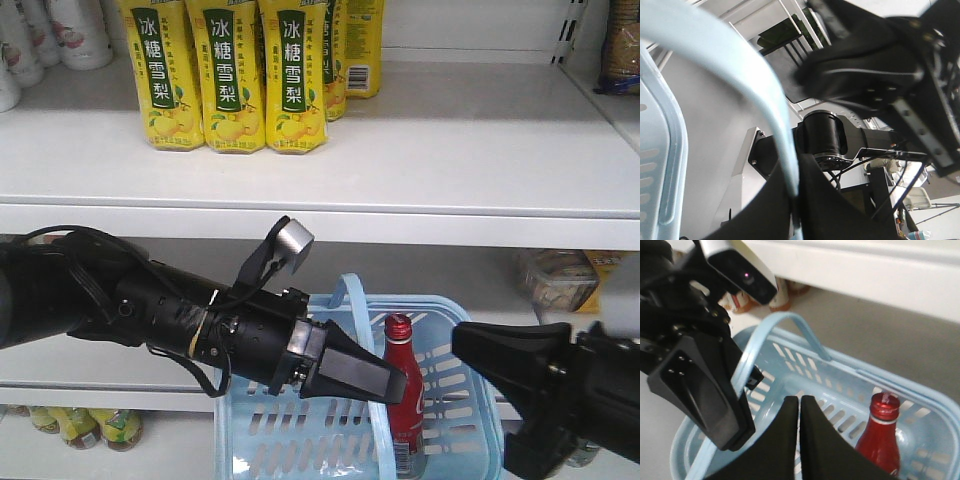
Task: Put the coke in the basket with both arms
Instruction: 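Open the right gripper and withdraw it from the basket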
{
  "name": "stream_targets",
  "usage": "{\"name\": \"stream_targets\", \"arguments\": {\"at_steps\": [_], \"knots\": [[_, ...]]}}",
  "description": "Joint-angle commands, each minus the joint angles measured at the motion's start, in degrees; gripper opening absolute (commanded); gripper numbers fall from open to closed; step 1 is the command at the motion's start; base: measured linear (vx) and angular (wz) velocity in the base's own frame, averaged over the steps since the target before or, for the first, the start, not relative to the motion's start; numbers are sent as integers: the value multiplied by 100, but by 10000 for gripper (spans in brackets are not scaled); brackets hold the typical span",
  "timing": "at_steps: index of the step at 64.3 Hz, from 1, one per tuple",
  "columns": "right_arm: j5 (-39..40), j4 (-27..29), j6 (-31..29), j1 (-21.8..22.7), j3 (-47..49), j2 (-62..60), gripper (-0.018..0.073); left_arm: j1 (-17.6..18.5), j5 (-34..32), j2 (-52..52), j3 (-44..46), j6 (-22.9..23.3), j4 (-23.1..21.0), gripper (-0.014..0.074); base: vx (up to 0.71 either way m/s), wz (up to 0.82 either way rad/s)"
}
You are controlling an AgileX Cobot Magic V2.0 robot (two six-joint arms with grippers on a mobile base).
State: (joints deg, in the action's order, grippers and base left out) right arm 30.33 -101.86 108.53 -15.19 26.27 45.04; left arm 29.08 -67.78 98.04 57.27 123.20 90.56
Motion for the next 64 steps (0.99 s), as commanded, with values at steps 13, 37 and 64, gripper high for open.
{"name": "stream_targets", "arguments": {"at_steps": [13, 37, 64], "knots": [[-1283, -30, 8, -8, -1170, -2042, -5, 18, -1090, -284, 153, -39, -495, -5, 0, 0], [-1459, -29, -15, -8, -2166, -3155, -5, 18, -1090, -284, 153, -39, -495, -5, 0, 0], [-1453, -29, -15, -8, -2172, -3149, -5, 18, -1090, -284, 153, -39, -495, -5, 0, 0]]}}
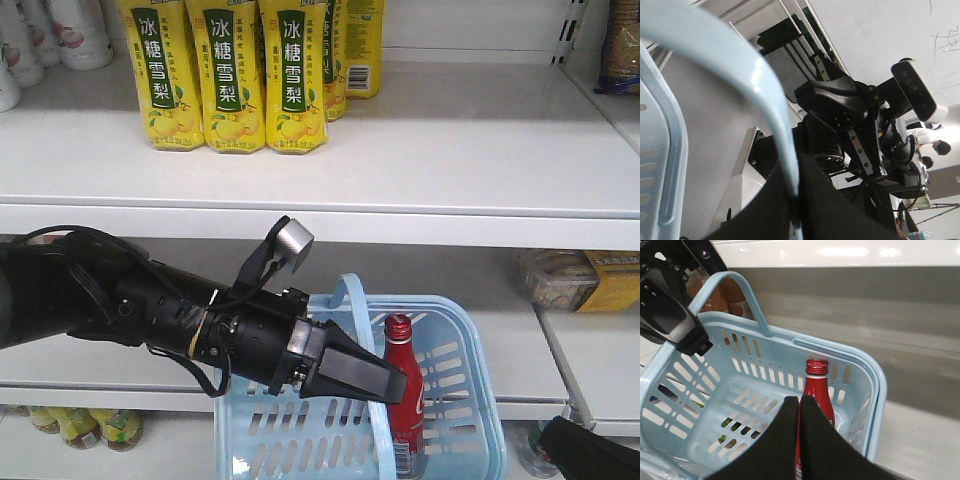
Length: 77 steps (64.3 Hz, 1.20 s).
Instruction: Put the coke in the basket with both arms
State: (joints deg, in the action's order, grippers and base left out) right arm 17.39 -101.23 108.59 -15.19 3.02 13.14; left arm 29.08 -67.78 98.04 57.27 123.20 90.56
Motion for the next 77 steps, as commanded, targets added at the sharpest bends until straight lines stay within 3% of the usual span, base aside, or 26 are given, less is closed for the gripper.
{"name": "stream_targets", "arguments": {"at_steps": [1, 38, 52, 61, 72, 77], "knots": [[-159, -93, -21, -8, 153, 41, -5, 18, -1090, -284, 153, -39, -495, -5, 0, 0], [-159, -93, -21, -8, 153, 41, -5, 18, -1063, -284, 153, -41, -556, -5, 0, 0], [-154, -93, -21, -8, 153, 41, -5, 30, -1090, -324, 109, -41, -838, -5, 0, 0], [-154, -93, -21, -8, 153, 41, -5, 85, -1090, -535, -403, -41, -1091, -5, 0, 0], [-155, -93, -21, -8, 153, 41, -5, 85, -1090, -991, -990, -783, -1357, -5, 0, 0], [-155, -93, -21, -8, 153, 41, -5, 85, -1082, -1306, -1175, -892, -1359, -5, 0, 0]]}}
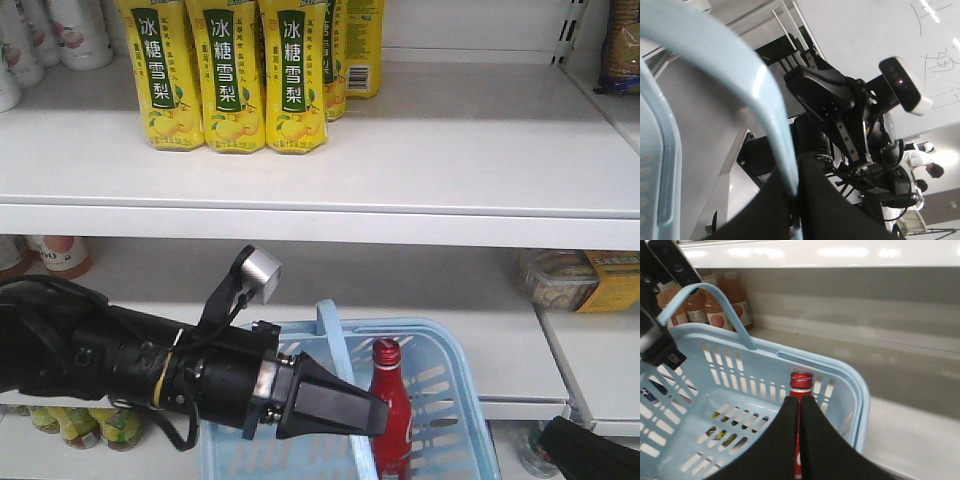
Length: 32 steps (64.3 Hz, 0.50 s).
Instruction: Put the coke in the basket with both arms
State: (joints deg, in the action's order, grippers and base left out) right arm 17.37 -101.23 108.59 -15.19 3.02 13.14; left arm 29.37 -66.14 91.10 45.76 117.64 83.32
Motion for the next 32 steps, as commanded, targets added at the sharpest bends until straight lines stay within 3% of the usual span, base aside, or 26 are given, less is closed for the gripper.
{"name": "stream_targets", "arguments": {"at_steps": [1, 7, 18, 28, 32], "knots": [[-152, -93, -21, -8, 153, 41, -5, 56, -1232, -669, -42, -364, -640, -5, 0, 0], [-152, -93, -21, -8, 153, 41, -5, 40, -996, -1064, -182, -695, -616, -5, 0, 0], [-152, -93, -21, -8, 153, 41, -5, 40, -295, -1505, -477, -900, -573, -5, 0, 0], [-152, -93, -21, -8, 153, 41, -5, 40, -26, -1773, -856, -1021, -741, -5, 0, 0], [-152, -93, -21, -8, 153, 41, -5, 40, 244, -1907, -954, -1292, -868, -5, 0, 0]]}}
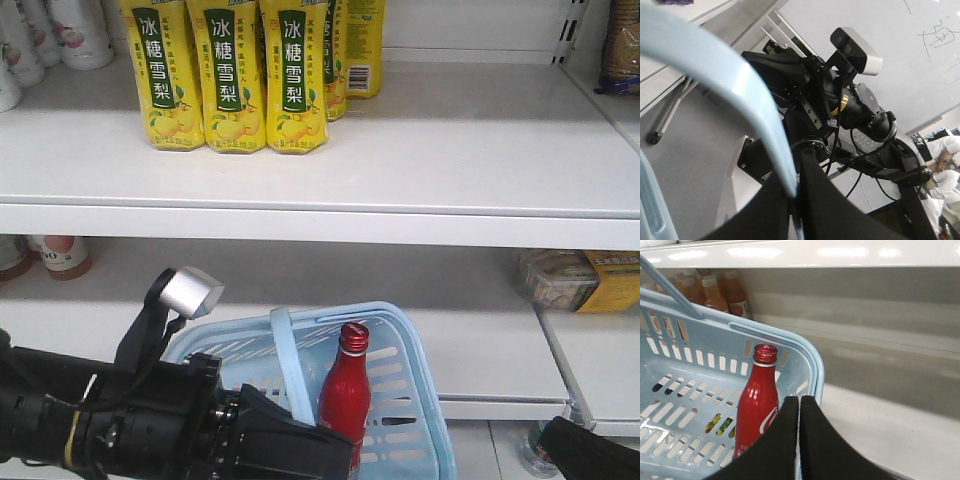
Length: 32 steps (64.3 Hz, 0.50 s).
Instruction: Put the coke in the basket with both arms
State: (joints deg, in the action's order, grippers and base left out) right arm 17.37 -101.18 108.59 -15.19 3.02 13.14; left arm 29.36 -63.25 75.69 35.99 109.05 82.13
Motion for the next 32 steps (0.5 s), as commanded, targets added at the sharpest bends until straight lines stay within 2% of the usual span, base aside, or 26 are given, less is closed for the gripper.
{"name": "stream_targets", "arguments": {"at_steps": [1, 13, 20, 26, 32], "knots": [[-152, -97, -21, -8, 153, 41, -5, 40, 27, -397, 3, -497, -779, -5, 0, 0], [-152, -97, -21, -8, 153, 41, -5, 40, 667, -837, -289, -1403, -1146, -5, 0, 0], [-152, -97, -21, -8, 153, 41, -5, 40, 924, -1085, -447, -2206, -1356, -5, 0, 0], [-152, -97, -21, -8, 153, 41, -5, 40, 1059, -1266, -664, -3050, -1846, -5, 0, 0], [-152, -97, -21, -8, 153, 41, -5, 40, 1184, -1445, -963, -3942, -2682, -5, 0, 0]]}}
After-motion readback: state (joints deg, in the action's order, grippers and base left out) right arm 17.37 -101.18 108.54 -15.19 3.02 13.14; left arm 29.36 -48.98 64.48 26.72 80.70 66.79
